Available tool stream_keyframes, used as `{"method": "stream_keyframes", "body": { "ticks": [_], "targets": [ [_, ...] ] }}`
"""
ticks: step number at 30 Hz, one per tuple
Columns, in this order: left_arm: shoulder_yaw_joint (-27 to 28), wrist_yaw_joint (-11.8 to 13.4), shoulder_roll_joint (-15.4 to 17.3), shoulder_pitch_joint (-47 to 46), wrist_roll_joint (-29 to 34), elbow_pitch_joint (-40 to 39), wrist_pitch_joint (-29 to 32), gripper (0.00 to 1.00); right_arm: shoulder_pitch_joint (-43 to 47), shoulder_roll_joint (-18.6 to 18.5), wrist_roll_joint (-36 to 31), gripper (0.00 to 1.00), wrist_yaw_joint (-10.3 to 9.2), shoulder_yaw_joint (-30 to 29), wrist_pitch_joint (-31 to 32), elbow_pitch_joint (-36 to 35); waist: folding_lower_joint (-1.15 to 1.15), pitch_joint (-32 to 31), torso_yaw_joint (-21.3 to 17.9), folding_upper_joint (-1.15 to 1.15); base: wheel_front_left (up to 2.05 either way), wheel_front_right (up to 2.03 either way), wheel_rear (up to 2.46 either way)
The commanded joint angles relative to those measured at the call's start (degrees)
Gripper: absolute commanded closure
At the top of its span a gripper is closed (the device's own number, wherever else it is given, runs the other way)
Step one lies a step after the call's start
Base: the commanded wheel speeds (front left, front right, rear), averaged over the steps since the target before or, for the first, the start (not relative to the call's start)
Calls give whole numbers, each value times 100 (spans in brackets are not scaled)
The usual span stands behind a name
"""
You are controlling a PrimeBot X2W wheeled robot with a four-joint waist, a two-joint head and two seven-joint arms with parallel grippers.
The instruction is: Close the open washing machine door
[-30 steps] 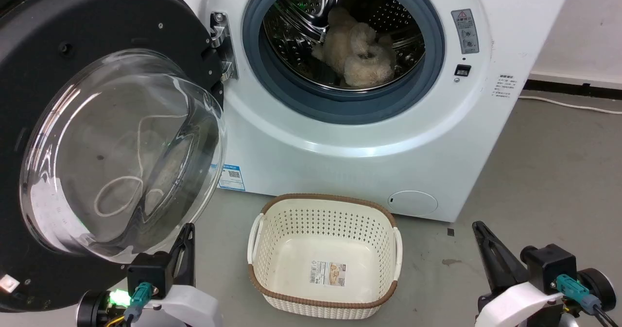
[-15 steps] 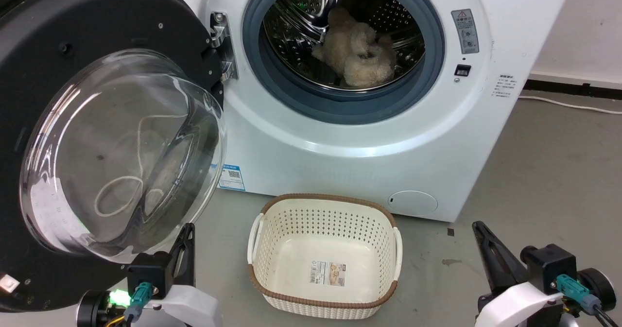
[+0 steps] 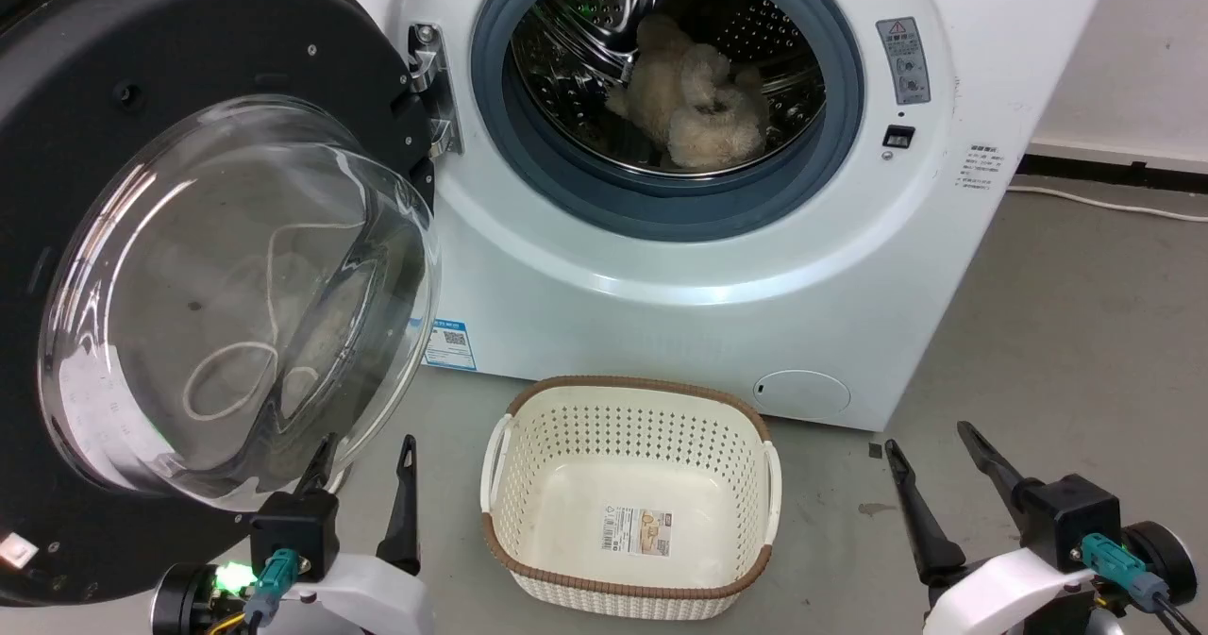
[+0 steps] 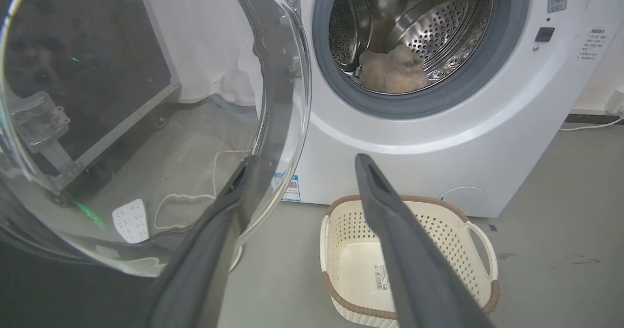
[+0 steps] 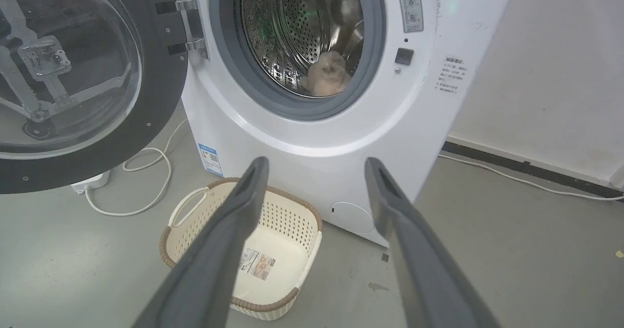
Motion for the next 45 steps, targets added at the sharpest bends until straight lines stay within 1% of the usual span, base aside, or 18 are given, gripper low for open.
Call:
{"method": "stream_keyframes", "body": {
  "ticks": [1, 11, 17, 22, 23, 24, 28, 45],
  "targets": [
    [-4, -5, 1, -5, 0, -4, -51, 0, 9, -3, 46, 0, 0, -11, -45, 2, 0, 0, 2, 0, 0, 0, 0],
    [-40, -14, 7, -5, -4, -15, -170, 0, 36, -2, 92, 0, 1, -21, -167, 3, 0, -20, 103, 0, 0, 0, 0],
    [-65, -25, 21, 6, -7, -13, -242, 0, 63, -3, 127, 0, 1, 20, -239, -7, 0, -50, 281, 0, 0, 0, 0],
    [-80, -32, 42, 28, -8, -17, -302, 0, 87, -3, 161, 0, 1, 71, -298, -4, 0, -83, 490, 0, 0, 0, 0],
    [-80, -34, 51, 42, -14, -22, -326, 0, 94, -5, 180, 0, 1, 94, -322, 3, 0, -96, 584, 0, 0, 0, 0],
    [-80, -34, 51, 42, -14, -22, -326, 0, 94, -5, 180, 0, 1, 94, -322, 3, 0, -96, 584, 0, 0, 0, 0],
    [-38, 5, 68, 106, -28, -89, -386, 0, 30, -40, 224, 0, 1, 251, -382, 41, 0, -60, 746, 0, 0, 0, 0],
    [43, 181, 51, 314, -38, -394, -577, 0, -325, -260, 545, 0, 2, 847, -574, 290, 0, 16, 1175, 0, -9, -9, -9]
  ]
}}
